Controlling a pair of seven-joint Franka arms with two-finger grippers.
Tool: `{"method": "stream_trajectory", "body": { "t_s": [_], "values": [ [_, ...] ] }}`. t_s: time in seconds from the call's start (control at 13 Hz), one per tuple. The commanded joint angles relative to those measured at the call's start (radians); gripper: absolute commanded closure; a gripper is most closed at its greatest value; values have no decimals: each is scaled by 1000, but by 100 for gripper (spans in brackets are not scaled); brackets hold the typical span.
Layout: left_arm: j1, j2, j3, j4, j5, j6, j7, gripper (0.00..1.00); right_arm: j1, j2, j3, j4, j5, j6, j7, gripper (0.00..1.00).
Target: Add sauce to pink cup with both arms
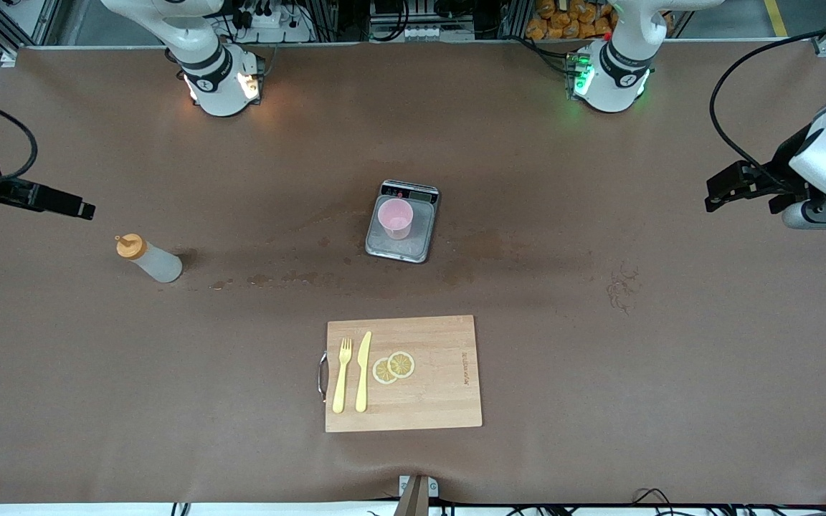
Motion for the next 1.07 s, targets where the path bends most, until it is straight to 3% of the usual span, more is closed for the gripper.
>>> {"method": "stream_trajectory", "body": {
  "t_s": [0.0,0.38,0.69,1.0],
  "values": [
    [3,-22,0,-11,-2,-10,11,0,10,-204,-7,-318,-30,183,-107,0],
    [4,-41,0,-38,-1,-3,9,0,-38,-214,-13,-337,-33,297,-245,0],
    [3,-45,0,-46,-1,7,9,0,-50,-218,-13,-340,-33,298,-261,0],
    [4,-95,0,-119,-2,59,11,0,-43,-224,-10,-343,-60,304,-261,0]
  ]
}}
